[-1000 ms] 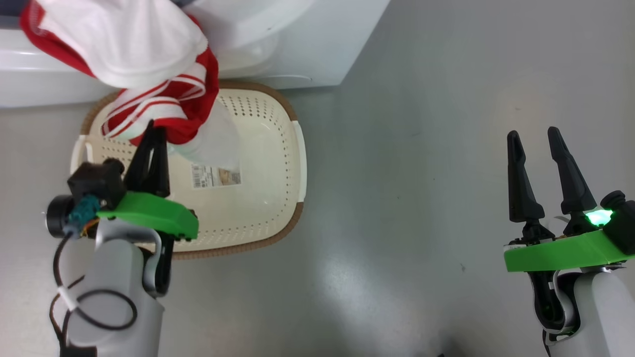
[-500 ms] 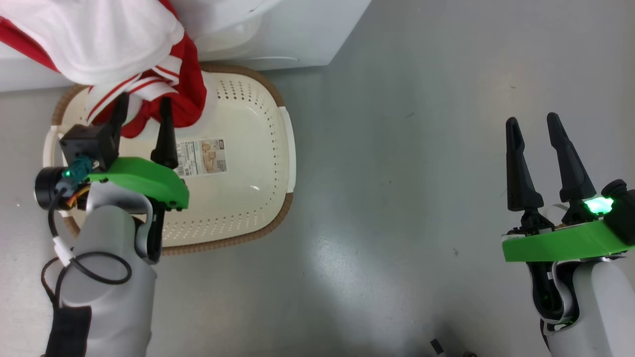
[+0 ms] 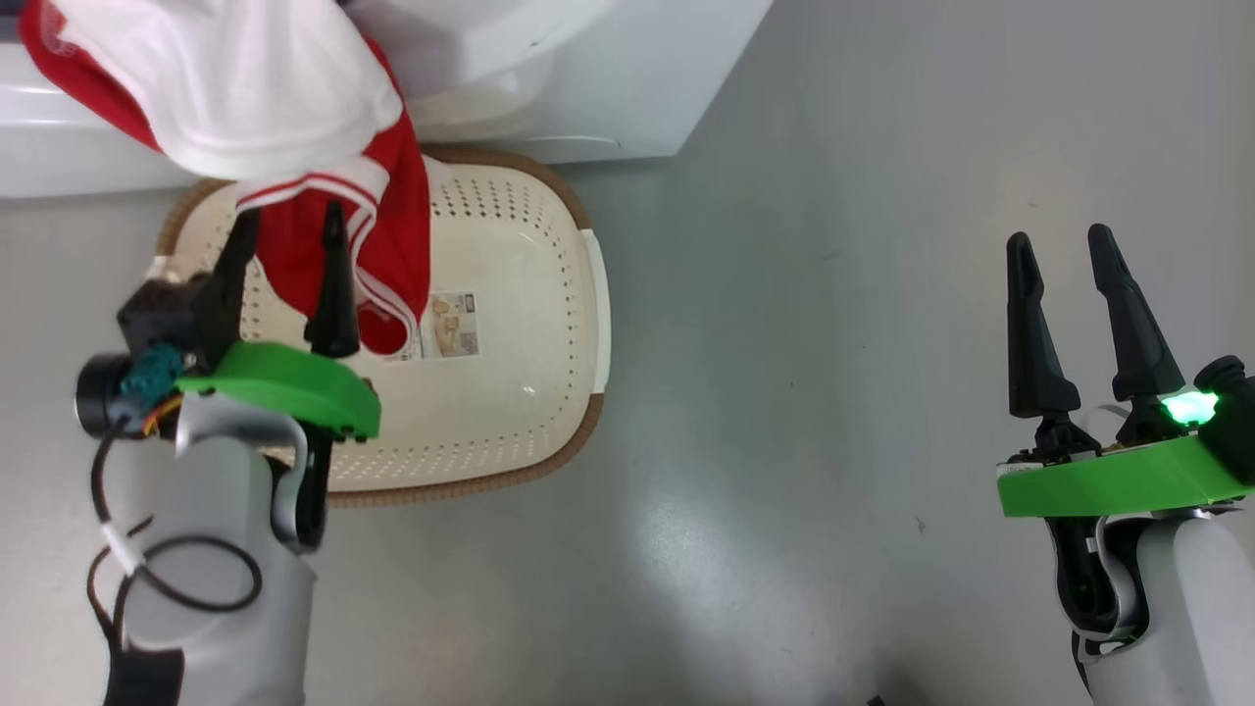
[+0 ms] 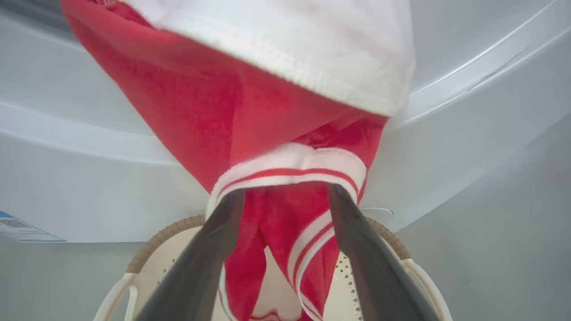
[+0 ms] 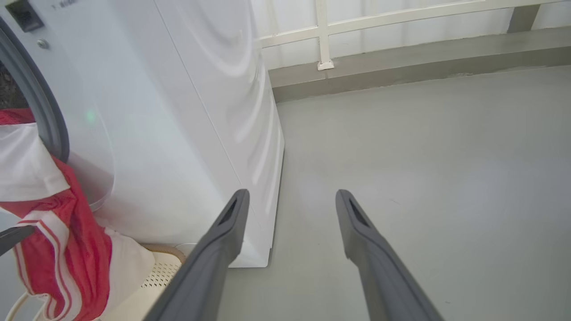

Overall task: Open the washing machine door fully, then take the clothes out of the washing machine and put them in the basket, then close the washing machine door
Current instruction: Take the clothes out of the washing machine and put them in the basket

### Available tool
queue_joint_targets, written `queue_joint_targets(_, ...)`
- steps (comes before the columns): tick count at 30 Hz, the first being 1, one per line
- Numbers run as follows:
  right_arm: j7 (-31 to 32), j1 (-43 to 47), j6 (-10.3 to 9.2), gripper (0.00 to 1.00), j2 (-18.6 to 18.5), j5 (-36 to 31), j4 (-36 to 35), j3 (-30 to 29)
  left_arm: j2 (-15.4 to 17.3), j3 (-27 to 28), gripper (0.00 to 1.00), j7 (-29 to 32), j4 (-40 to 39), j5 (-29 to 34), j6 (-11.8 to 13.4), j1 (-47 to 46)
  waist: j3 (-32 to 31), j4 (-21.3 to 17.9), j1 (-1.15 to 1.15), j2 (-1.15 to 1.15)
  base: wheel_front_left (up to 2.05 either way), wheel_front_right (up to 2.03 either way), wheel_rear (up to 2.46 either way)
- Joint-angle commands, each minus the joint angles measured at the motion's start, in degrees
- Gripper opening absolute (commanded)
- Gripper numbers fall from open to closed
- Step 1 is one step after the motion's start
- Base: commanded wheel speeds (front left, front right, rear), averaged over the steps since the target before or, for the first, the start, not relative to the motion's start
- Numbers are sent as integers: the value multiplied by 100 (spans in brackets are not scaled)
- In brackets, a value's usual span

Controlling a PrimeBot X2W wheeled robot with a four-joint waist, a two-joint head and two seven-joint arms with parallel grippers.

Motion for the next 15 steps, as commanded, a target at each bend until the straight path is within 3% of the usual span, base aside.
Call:
queue_joint_targets(1, -37, 158, 37, 100, 4, -40, -108, 87, 150, 107, 100, -29, -302, -85, -24, 332, -96, 85, 0, 0, 0, 0, 0)
queue_joint_targets(15, -37, 352, 37, 100, -43, -117, -98, 58, 150, 238, 100, -29, -1788, -215, 52, 1439, -333, 298, 0, 0, 0, 0, 0)
